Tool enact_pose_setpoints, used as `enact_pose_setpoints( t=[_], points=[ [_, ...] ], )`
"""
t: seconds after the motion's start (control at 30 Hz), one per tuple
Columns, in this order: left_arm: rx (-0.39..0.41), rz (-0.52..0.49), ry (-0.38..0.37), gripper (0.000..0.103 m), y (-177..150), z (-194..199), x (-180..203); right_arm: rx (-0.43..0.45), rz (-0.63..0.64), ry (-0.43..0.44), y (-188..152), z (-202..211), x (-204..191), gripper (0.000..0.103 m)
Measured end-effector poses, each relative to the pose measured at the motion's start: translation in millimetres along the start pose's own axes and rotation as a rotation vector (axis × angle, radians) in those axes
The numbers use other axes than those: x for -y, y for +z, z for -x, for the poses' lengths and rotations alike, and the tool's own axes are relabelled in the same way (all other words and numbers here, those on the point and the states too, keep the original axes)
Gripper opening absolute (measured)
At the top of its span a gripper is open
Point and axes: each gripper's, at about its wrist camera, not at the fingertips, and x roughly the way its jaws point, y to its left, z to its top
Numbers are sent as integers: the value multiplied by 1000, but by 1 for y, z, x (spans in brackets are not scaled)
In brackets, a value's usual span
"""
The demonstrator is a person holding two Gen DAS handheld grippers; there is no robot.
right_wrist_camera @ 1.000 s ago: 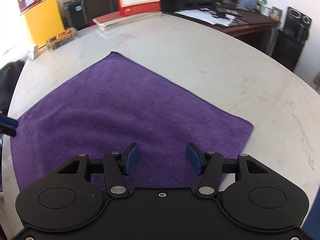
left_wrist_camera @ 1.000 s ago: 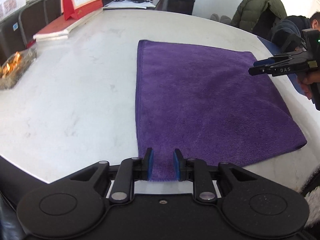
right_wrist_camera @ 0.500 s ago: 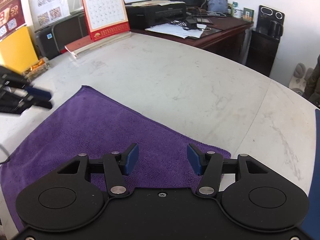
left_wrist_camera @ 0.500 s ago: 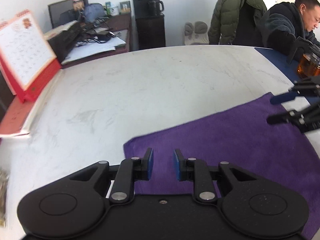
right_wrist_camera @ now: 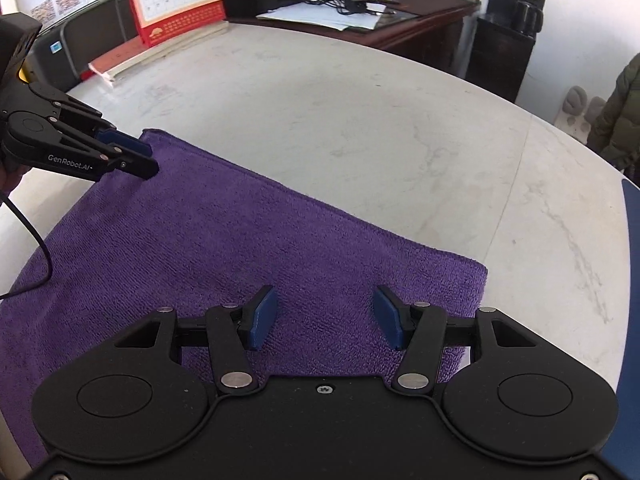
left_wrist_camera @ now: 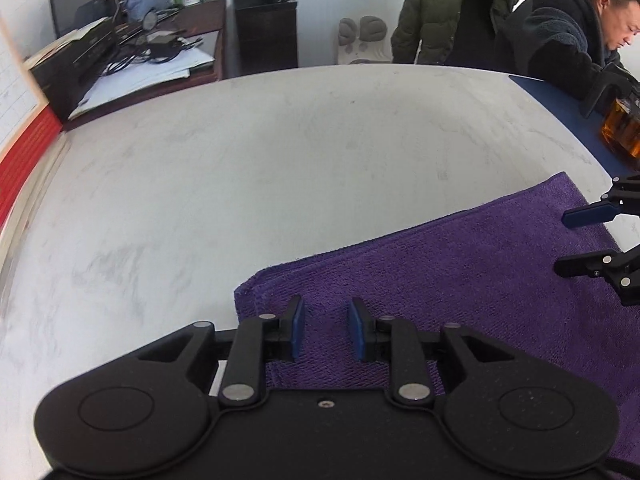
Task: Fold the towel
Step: 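Move both open grippers around the purple towel to its hem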
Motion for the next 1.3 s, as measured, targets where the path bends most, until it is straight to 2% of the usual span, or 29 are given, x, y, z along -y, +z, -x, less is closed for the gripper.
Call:
enact_pose_setpoints(
  t=[0.2, 0.33, 0.47, 0.6, 0.73, 0.83, 0.97, 1.07, 1.17, 1.3],
  points=[
    [35, -24, 1, 25, 31, -26, -6, 15, -39, -33, 18, -15, 28, 55],
    [44, -26, -38, 25, 30, -5, -3, 16, -67, -46, 24, -8, 39, 54],
    [-8, -47, -168, 25, 2, 28, 28, 62, -25, 1, 13, 18, 24, 54],
    [-110, -69, -216, 25, -35, 34, 60, 36, 23, 42, -9, 25, 0, 54],
    [-95, -28, -173, 26, -57, 47, 67, 8, 59, 53, -39, 31, -14, 54],
    [-94, 31, -127, 26, -64, 52, 58, 11, 26, 47, -59, 51, -6, 54],
    [-103, 29, -34, 26, -66, 60, 54, -5, 13, -2, -89, 77, 12, 54],
    [-100, 59, 13, 26, -68, 77, 52, -3, -48, -14, -105, 93, 26, 54],
    [-95, 101, 50, 30, -78, 107, 49, 56, -138, 27, -115, 117, 36, 54],
    [-150, 192, 98, 31, -105, 132, 46, 100, -227, 99, -133, 138, 39, 55]
  ],
)
